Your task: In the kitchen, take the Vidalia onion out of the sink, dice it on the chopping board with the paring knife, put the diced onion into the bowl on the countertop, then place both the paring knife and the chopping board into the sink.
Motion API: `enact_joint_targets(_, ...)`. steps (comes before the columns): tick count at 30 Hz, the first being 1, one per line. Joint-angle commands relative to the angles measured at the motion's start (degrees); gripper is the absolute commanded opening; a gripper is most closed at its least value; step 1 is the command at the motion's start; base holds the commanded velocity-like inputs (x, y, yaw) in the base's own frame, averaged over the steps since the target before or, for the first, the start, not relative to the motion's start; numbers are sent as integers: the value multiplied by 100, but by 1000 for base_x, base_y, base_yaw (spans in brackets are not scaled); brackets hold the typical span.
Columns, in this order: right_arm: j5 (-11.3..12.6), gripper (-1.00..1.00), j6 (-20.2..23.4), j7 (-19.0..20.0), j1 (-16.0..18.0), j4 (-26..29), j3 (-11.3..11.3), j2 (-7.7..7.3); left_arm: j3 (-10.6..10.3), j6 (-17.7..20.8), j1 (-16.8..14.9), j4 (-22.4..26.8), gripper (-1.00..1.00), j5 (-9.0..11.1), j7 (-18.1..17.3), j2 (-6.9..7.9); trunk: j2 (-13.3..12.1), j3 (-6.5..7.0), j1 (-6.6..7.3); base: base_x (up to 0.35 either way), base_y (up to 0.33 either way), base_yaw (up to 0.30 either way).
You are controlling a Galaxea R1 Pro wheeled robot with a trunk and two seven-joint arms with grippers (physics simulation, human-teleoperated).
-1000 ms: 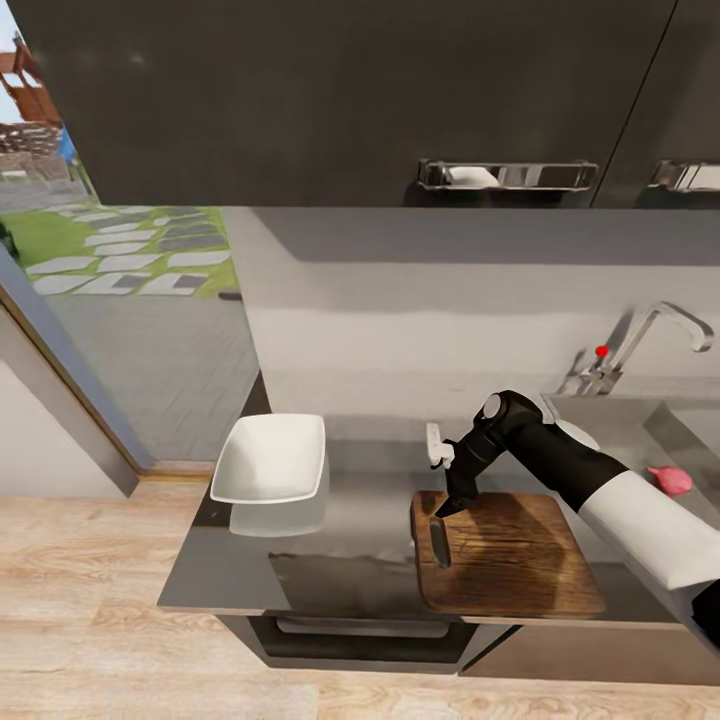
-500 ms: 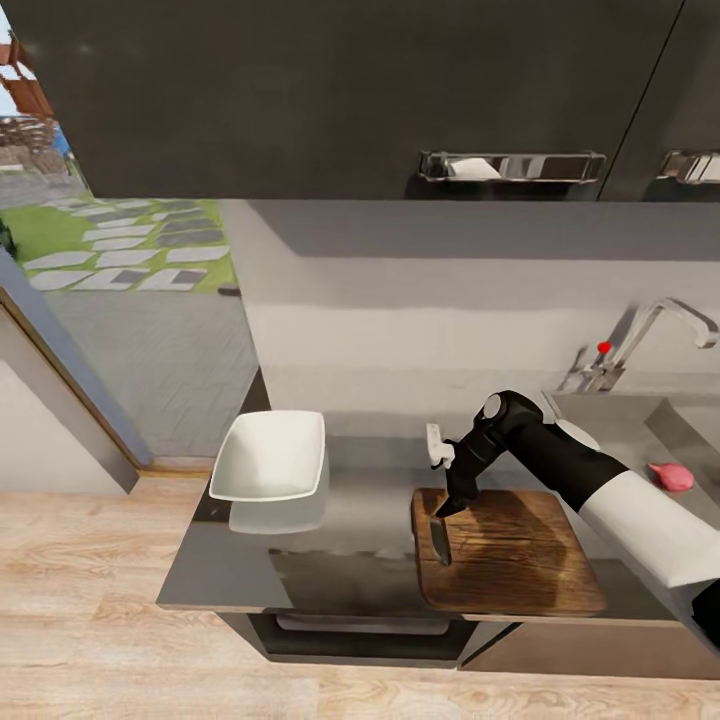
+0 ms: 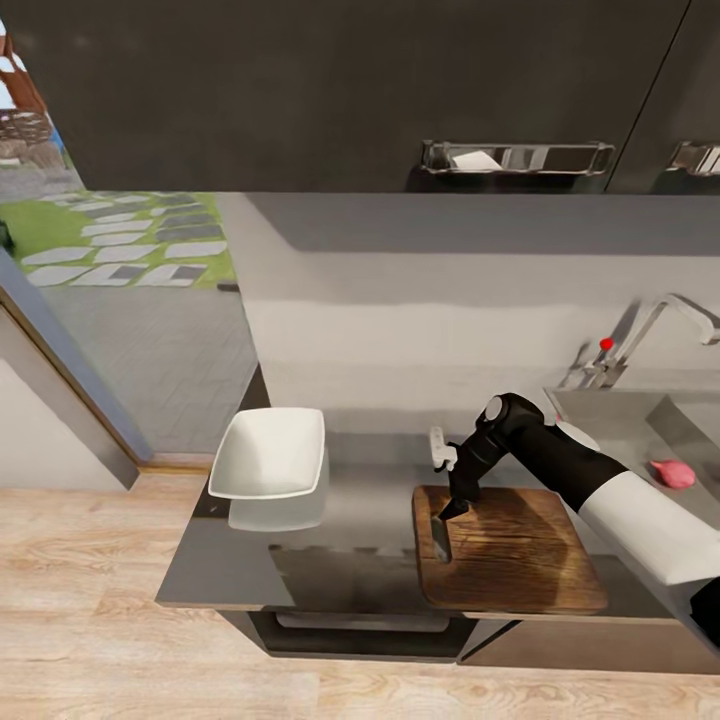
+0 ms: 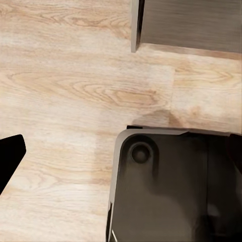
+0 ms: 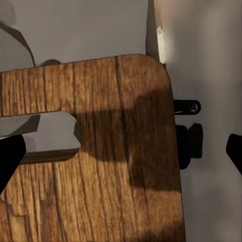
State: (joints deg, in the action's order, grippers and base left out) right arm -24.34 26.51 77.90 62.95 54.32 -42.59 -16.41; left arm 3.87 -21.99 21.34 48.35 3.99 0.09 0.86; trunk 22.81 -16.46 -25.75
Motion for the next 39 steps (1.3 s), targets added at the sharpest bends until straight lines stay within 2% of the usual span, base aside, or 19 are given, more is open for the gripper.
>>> enact_joint_targets(1,-10,100,59,16,6,7,-13,-4,-9,-7,2,7,100,41,1,2,11,-15,-3,0,0,0)
enact_joint_targets(39,-18,100,39,15,2,-8,-5,-11,-9,-8,2,-1,100,41,0,2,11,-181,-3,0,0,0)
